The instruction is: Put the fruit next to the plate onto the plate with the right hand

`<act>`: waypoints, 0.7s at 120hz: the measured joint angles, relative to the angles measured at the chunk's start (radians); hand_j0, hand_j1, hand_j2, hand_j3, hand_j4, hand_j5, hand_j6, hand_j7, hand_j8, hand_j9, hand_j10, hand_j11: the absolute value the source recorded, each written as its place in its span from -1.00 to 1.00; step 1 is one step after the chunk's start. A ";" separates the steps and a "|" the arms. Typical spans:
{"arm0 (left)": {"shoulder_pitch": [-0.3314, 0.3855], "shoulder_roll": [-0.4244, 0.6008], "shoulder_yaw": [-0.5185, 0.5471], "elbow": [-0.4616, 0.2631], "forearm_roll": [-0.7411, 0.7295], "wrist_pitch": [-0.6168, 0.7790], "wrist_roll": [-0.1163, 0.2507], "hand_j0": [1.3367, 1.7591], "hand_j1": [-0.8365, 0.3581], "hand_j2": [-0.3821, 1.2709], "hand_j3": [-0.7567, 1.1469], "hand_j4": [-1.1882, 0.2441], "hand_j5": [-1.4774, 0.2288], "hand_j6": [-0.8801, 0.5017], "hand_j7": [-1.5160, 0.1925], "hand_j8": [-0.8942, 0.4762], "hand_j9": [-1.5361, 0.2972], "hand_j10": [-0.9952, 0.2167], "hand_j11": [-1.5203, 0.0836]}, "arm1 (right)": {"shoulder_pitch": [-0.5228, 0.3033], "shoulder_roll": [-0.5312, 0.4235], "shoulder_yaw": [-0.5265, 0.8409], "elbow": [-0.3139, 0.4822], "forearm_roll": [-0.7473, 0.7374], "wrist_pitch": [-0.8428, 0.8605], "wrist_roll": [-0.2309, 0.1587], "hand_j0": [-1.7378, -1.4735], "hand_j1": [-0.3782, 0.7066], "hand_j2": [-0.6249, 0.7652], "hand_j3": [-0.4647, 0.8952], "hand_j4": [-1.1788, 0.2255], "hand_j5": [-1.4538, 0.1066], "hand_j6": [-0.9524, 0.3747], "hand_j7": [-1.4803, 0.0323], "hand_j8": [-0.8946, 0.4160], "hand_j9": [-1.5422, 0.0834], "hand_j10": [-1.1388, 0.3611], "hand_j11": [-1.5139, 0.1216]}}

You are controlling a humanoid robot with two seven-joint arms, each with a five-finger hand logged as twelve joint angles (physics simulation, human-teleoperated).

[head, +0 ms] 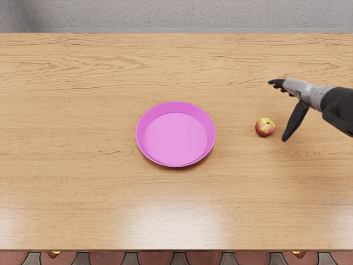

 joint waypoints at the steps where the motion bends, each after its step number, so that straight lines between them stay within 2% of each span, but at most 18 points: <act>1: 0.000 0.000 0.000 0.000 0.000 0.000 0.000 0.52 0.52 -0.48 -0.21 0.34 0.38 -0.06 0.42 -0.03 0.35 0.26 0.52 | 0.000 0.004 -0.005 -0.001 0.000 -0.008 -0.001 -0.40 -0.86 -0.11 -0.32 0.61 0.79 0.36 0.89 0.29 0.83 0.46 0.79; 40: 0.000 0.000 0.000 0.000 0.000 0.001 0.000 0.52 0.52 -0.48 -0.21 0.34 0.38 -0.06 0.42 -0.03 0.35 0.26 0.52 | 0.010 0.133 -0.108 -0.061 -0.020 -0.185 -0.035 -0.40 -0.85 -0.11 -0.32 0.61 0.79 0.36 0.88 0.29 0.82 0.45 0.78; 84: 0.000 0.000 0.000 0.000 0.000 0.000 0.000 0.52 0.52 -0.48 -0.21 0.34 0.38 -0.06 0.42 -0.03 0.35 0.26 0.52 | 0.011 0.177 -0.181 -0.097 -0.067 -0.289 -0.040 -0.40 -0.57 -0.15 -0.32 0.43 0.57 0.17 0.66 0.09 0.62 0.28 0.58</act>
